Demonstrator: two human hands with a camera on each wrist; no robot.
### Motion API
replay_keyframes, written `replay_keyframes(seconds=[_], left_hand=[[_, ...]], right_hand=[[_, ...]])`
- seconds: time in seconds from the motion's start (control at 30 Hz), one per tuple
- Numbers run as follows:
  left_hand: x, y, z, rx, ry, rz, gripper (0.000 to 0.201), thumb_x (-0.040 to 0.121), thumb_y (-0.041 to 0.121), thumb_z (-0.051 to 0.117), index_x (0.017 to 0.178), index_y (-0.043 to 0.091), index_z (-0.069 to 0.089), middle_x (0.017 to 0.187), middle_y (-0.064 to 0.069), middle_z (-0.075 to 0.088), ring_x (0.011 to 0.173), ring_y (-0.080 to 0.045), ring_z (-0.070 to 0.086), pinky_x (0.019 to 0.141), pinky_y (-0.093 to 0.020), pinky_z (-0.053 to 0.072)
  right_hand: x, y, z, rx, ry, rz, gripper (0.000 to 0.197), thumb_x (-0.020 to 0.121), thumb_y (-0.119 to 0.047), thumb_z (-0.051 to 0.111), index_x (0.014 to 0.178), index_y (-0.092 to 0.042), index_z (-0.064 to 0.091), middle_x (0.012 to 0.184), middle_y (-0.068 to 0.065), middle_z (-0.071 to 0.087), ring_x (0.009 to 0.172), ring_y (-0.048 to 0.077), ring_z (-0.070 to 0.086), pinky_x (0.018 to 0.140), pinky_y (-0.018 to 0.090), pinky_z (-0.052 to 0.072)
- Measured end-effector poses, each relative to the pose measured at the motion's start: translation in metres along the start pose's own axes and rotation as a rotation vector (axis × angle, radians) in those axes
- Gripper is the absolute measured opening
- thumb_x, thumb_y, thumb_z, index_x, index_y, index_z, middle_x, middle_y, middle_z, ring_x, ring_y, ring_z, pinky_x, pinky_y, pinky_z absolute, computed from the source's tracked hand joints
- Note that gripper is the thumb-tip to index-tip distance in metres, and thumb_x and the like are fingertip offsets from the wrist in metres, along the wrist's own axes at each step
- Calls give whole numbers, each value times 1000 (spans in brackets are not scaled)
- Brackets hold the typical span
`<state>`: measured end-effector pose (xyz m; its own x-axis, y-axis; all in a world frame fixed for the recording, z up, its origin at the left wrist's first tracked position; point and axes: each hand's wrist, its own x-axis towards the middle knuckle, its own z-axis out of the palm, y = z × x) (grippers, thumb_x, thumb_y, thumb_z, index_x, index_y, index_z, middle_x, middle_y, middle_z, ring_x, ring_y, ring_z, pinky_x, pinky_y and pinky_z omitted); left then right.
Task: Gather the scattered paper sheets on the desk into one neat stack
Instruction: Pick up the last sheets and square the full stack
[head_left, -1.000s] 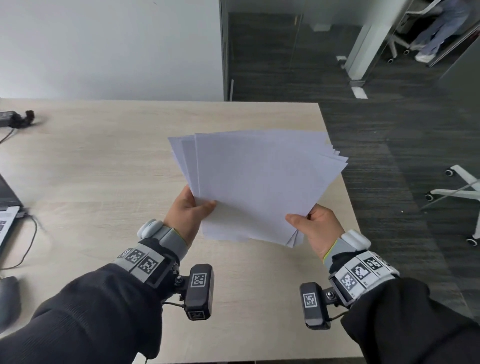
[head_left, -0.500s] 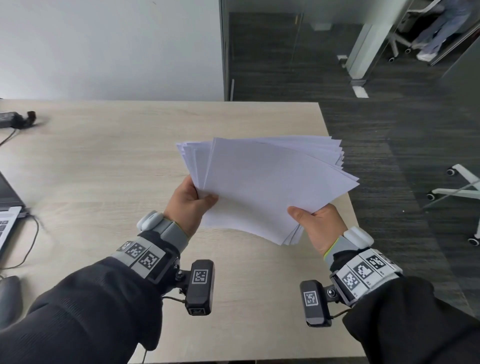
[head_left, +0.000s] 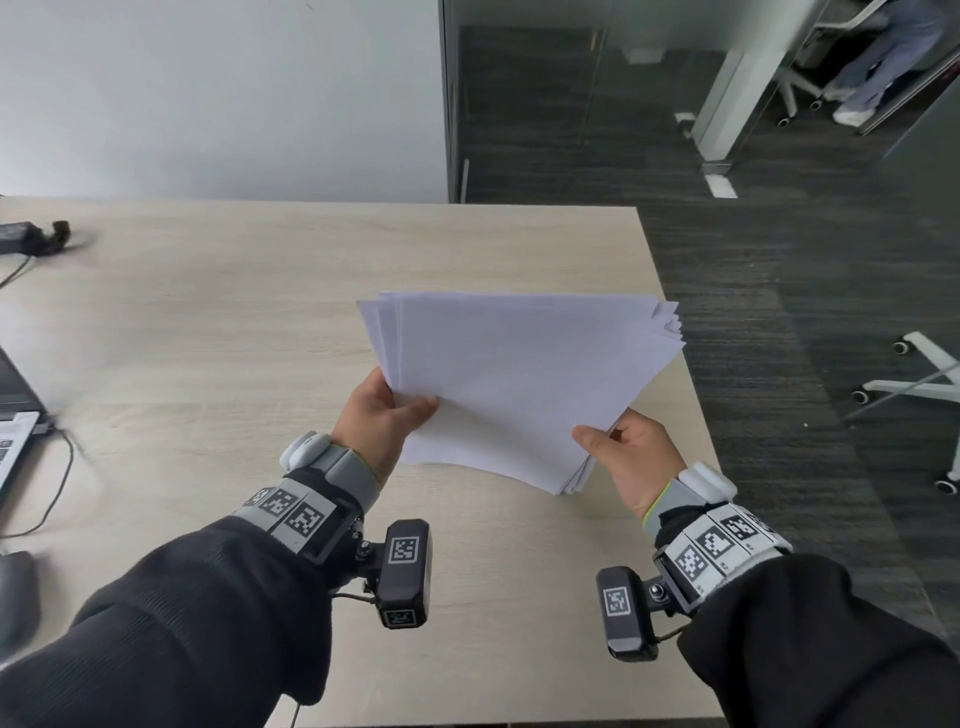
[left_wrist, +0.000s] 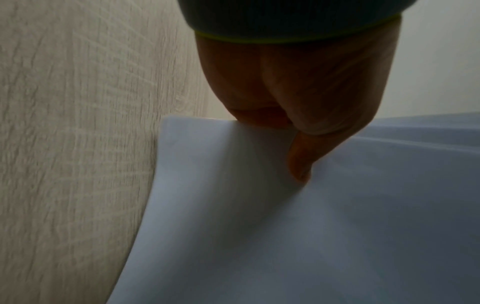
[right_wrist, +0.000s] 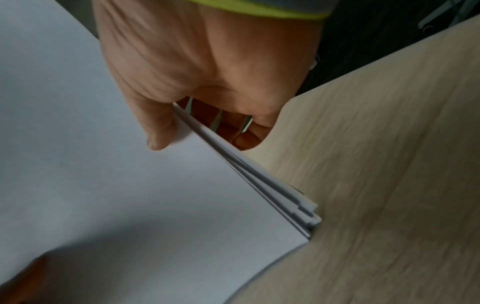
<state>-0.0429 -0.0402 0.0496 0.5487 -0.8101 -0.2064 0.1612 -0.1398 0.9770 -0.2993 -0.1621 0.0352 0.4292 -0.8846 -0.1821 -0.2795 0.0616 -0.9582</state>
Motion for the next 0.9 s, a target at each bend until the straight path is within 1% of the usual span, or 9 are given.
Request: replay_keyframes(seconds=[0.1, 0.17, 0.27, 0.5, 0.57, 0.67, 0.77, 0.83, 0.9], left_hand=[[1, -5, -5, -30, 16, -3, 43, 72, 9, 73, 113, 16, 68, 110, -7, 76, 107, -27, 71, 93, -41, 54], [1, -6, -7, -15, 2, -9, 48, 69, 9, 76, 114, 20, 66, 110, -3, 77, 106, -23, 71, 92, -36, 55], [5, -8, -6, 45, -34, -37, 51, 69, 8, 82, 115, 22, 65, 110, 0, 77, 106, -19, 71, 97, -38, 54], [5, -7, -5, 50, -33, -77, 56, 63, 12, 81, 116, 21, 65, 111, -1, 76, 108, -22, 71, 97, -41, 53], [2, -8, -1, 34, -40, -83, 59, 62, 13, 82, 117, 20, 65, 111, 0, 76, 109, -23, 70, 97, -41, 53], [1, -7, 8, 68, -54, -47, 61, 62, 17, 81, 119, 28, 63, 118, 6, 72, 116, -16, 64, 100, -40, 50], [5, 2, 10, 28, -34, -12, 63, 66, 27, 70, 126, 22, 51, 126, 5, 61, 127, -20, 52, 107, -41, 44], [8, 4, 9, 27, -58, -58, 52, 71, 32, 65, 122, 33, 54, 124, 7, 65, 129, -18, 51, 101, -36, 44], [8, 6, 3, 47, -72, -113, 31, 92, 17, 58, 111, 41, 61, 109, 13, 73, 122, -12, 58, 89, -27, 48]], right_hand=[[-2, -4, 3, -22, -13, -11, 15, 87, -10, 72, 72, -14, 70, 70, -12, 72, 66, 2, 66, 69, 13, 47], [-3, -3, 5, -15, -61, 15, 3, 87, -9, 72, 87, -10, 75, 85, -3, 76, 79, 8, 71, 71, 15, 50], [-2, 0, 9, -7, -118, 74, 13, 86, -8, 72, 96, -15, 76, 95, -4, 77, 88, 9, 72, 72, 15, 52], [-4, -2, 16, -70, -152, 72, 23, 72, -34, 78, 94, -30, 74, 98, -10, 77, 94, 9, 71, 92, 39, 55], [-6, -3, 20, -70, -129, 86, 30, 72, -34, 81, 100, -29, 71, 100, -9, 75, 97, 9, 69, 93, 33, 53], [-8, -8, 24, -99, -78, 102, 24, 85, -21, 76, 106, -25, 65, 97, -9, 66, 89, 1, 65, 74, 5, 45], [1, -16, 24, 329, -135, 227, 21, 96, -11, 57, 113, -20, 65, 118, 8, 63, 101, 15, 63, 75, 19, 54], [5, -22, 24, 488, -126, 378, 17, 96, -16, 53, 103, -16, 69, 111, 9, 65, 90, 18, 64, 75, 27, 53], [4, -24, 26, 489, -127, 398, 18, 92, -13, 55, 94, -11, 73, 96, 10, 67, 75, 20, 66, 67, 28, 53]])
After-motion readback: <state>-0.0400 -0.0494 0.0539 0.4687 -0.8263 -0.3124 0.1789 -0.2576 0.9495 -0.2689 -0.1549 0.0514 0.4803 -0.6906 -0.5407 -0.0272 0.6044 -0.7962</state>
